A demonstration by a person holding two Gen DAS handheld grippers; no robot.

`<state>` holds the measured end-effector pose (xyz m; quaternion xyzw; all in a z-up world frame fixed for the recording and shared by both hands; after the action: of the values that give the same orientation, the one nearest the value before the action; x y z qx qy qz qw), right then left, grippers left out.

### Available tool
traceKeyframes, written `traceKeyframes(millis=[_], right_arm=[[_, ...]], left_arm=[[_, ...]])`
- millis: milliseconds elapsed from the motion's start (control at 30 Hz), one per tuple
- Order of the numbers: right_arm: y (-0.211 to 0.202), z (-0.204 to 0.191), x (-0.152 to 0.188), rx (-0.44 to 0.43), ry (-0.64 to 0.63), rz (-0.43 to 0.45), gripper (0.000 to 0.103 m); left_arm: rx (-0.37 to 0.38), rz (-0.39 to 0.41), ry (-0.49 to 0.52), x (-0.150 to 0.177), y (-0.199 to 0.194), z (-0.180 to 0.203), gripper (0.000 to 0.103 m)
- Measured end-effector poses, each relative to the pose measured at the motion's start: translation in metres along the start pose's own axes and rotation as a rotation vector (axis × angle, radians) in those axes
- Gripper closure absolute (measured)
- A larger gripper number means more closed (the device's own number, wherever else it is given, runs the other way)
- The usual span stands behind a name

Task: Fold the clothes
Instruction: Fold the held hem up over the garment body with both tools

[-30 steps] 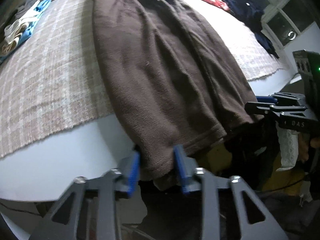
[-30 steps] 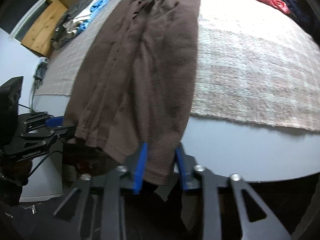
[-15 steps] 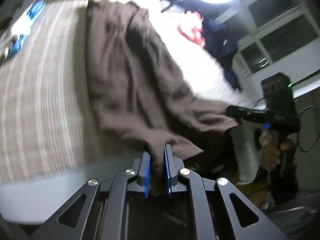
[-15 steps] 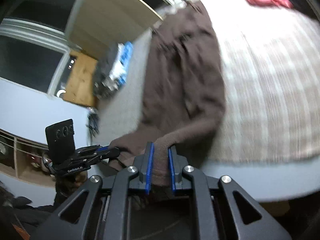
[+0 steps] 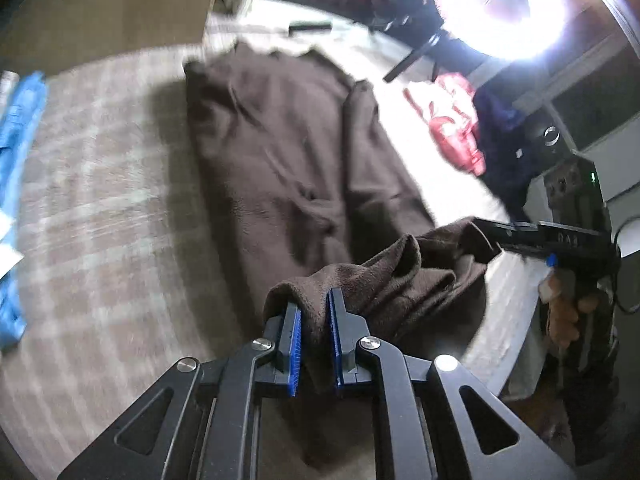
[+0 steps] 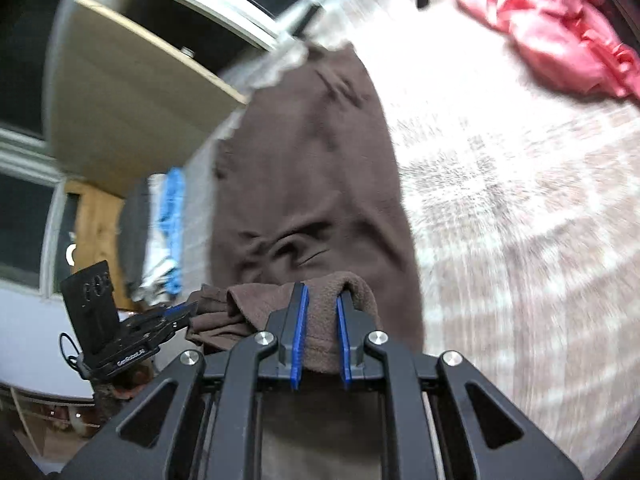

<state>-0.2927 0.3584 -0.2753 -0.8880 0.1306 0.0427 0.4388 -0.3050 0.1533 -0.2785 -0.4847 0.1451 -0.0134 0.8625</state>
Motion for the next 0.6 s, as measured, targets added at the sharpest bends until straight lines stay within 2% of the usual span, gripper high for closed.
traceKeyframes(millis=[133, 233, 267, 300, 333, 367, 400, 433, 467, 500, 533, 600], right_arm=[[0.013, 0.012, -0.009, -0.015, 0.073, -0.062, 0.088], [-0.007, 0.003, -0.011, 0.003, 0.027, -0.055, 0.086], [-0.016, -0.001, -0.013, 0.005, 0.013, -0.044, 0.081], [-0.023, -0.004, -0.015, 0.0, 0.009, -0.026, 0.078], [-0.034, -0.006, -0.016, 0.0, 0.003, -0.005, 0.075], [-0.042, -0.007, -0.017, 0.012, -0.006, 0.014, 0.064], [-0.05, -0.009, -0.019, 0.023, -0.015, 0.034, 0.053], [-0.058, -0.01, -0.02, 0.034, -0.024, 0.053, 0.05], [-0.062, -0.009, -0.022, 0.026, -0.023, 0.064, 0.047], [-0.063, -0.008, -0.024, 0.011, -0.013, 0.063, 0.047], [-0.063, -0.01, -0.024, 0.022, -0.03, 0.078, 0.047], [-0.065, -0.014, -0.024, 0.047, -0.068, 0.104, 0.049]], left_arm=[[0.074, -0.067, -0.078, -0.009, 0.003, -0.011, 0.087], [0.096, -0.057, -0.035, -0.016, -0.011, -0.005, 0.086], [0.096, -0.051, -0.022, -0.018, -0.017, -0.003, 0.084], [0.097, -0.044, -0.011, -0.02, -0.023, -0.001, 0.081], [0.087, -0.025, 0.006, -0.024, -0.029, -0.001, 0.07], [0.059, 0.01, 0.021, -0.028, -0.037, -0.002, 0.063], [0.055, 0.029, 0.024, -0.033, -0.041, -0.003, 0.05], [0.055, 0.045, 0.025, -0.038, -0.043, -0.004, 0.046], [0.06, 0.044, 0.013, -0.041, -0.043, -0.007, 0.046], [0.048, 0.052, 0.01, -0.043, -0.045, -0.01, 0.051], [0.032, 0.063, 0.009, -0.044, -0.047, -0.013, 0.061], [0.03, 0.088, 0.057, -0.041, -0.055, -0.008, 0.074]])
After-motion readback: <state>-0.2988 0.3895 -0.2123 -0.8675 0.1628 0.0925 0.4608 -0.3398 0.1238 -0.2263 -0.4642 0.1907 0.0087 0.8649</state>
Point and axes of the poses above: each gripper's, at about its wrist camera, not at the fingertips, and y roughly the way its jaws point, z to its right, x to its underside, the point moved 7 cm from there along y, roughly the way its jaws point, and after that the axes turned 3 degrees about -y, right-handed, at the moved point
